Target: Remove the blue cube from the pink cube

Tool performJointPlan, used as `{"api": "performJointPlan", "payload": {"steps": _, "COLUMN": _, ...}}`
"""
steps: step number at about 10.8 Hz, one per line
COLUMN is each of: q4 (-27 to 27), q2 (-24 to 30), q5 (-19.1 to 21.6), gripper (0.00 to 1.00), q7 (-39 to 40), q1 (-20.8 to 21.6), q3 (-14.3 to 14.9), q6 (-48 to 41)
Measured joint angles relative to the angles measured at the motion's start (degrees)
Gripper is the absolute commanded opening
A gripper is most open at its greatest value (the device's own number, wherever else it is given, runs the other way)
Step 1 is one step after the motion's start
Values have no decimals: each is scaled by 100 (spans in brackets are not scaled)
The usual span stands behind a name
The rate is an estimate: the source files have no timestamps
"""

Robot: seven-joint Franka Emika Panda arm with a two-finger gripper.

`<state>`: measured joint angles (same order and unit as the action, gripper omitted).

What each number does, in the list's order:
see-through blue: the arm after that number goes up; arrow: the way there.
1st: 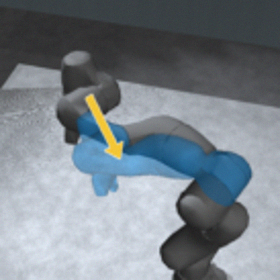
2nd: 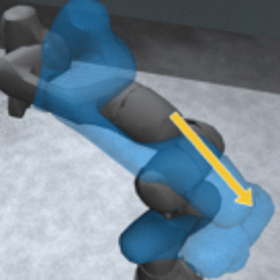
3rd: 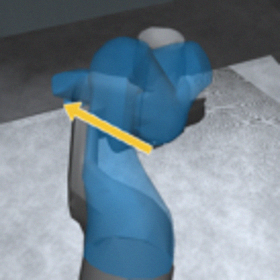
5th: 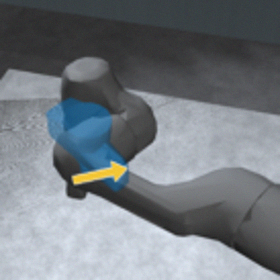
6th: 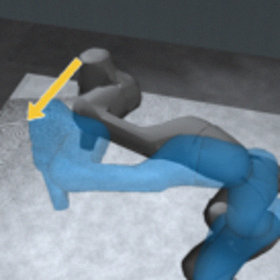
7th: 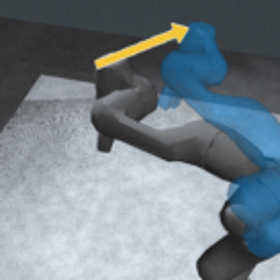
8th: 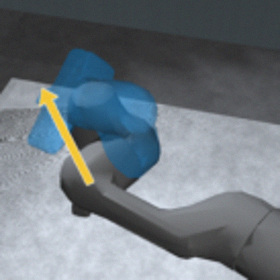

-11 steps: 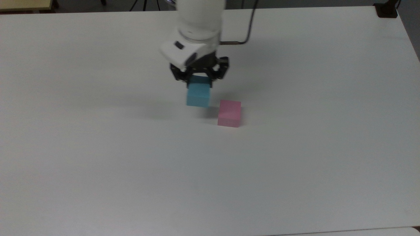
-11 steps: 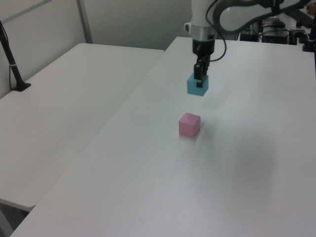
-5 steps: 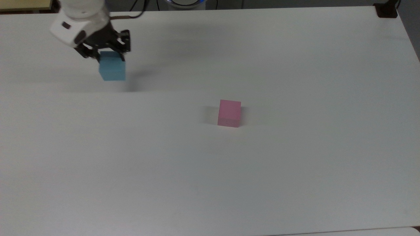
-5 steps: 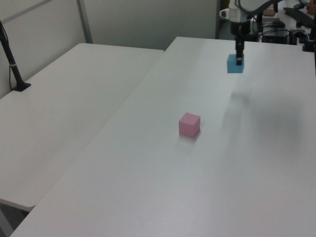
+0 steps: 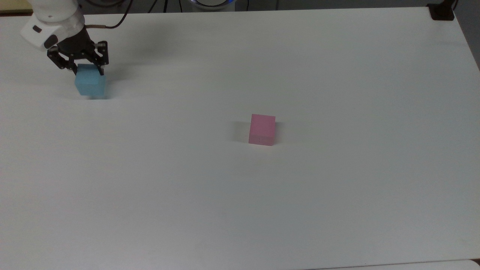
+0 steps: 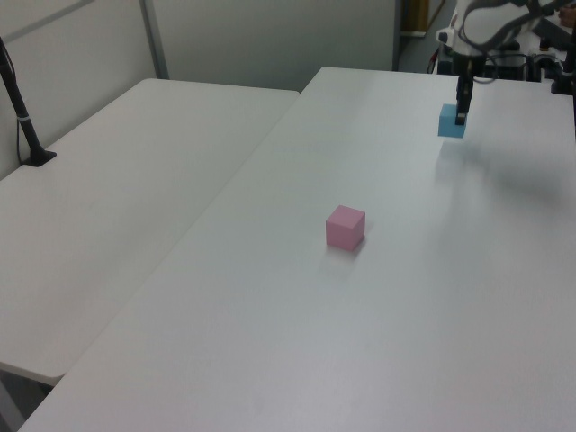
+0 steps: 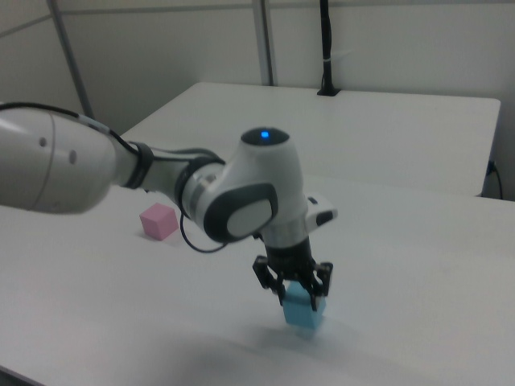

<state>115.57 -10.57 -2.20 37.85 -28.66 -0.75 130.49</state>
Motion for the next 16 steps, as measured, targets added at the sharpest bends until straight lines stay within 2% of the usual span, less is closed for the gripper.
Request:
{"api": "performJointPlan", "payload": {"steps": 1, "q4": 117, "q2": -136, "q5": 0, "gripper": 71, "q7": 13, "q1": -69, "q3": -1, "q6": 263}}
{"api": "performJointPlan", "payload": {"steps": 2, "q4": 124, "q2": -255, "q5": 0, "gripper": 95, "q7": 50, "q1": -118, "q3": -1, "q6": 383}}
{"api": "performJointPlan", "payload": {"steps": 3, "q4": 118, "q2": -265, "q5": 0, "gripper": 100, "q7": 71, "q1": -127, "q3": -2, "q6": 389}}
{"api": "performJointPlan", "payload": {"steps": 7, "q4": -21, "q2": -296, "q5": 11, "gripper": 100, "q7": 57, "q1": -190, "q3": 95, "q6": 320}}
{"api": "performJointPlan", "payload": {"steps": 9, "q4": -558, "q2": -221, "q5": 17, "gripper": 100, "q7": -287, "q1": -195, "q3": 92, "q6": -486}}
{"api": "performJointPlan", "payload": {"steps": 11, "q4": -1425, "q2": 11, "q5": 97, "gripper": 100, "q7": -953, "q1": -94, "q3": 17, "q6": -1924}}
{"api": "performJointPlan", "payload": {"steps": 13, "q4": -2213, "q2": 278, "q5": 254, "gripper": 100, "q7": -1890, "q1": 262, "q3": -25, "q6": -3102}}
{"api": "performJointPlan", "payload": {"steps": 16, "q4": -2638, "q2": 810, "q5": 284, "gripper": 100, "q7": -3532, "q1": 1048, "q3": -58, "q6": -3916}}
